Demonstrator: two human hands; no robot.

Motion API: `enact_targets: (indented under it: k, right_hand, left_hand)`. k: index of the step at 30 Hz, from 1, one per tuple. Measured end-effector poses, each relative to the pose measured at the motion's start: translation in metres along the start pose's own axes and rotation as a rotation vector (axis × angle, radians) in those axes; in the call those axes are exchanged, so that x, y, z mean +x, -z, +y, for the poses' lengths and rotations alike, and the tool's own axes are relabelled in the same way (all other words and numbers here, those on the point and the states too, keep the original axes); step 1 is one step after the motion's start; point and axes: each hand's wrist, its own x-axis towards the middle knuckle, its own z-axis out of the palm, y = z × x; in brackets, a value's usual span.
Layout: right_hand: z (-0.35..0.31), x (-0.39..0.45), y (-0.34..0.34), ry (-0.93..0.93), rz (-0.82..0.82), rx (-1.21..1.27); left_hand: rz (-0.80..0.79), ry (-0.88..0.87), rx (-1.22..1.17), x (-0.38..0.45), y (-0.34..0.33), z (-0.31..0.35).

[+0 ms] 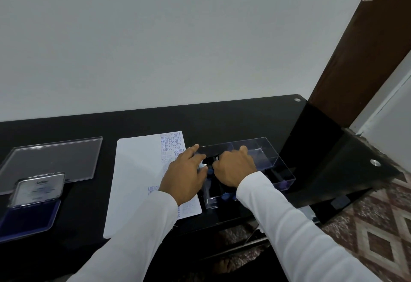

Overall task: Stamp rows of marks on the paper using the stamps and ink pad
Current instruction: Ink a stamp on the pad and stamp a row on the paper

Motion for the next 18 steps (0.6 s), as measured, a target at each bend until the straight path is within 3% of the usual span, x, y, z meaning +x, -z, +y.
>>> enact_targets:
  k: [7,18]
  right_hand:
    - [-0.0009,0.0037,0.0018,-0.024,-0.002,0.053]
    - [0.0054,0.0013,0.0001,0.030,0.126,0.176]
  left_hand:
    - [-0.012,-0.008,-0.002,0.0011,0.0014,0.0004]
    - [-0.022,0.011,-0.013,0.0004,0.0021,0.0032]
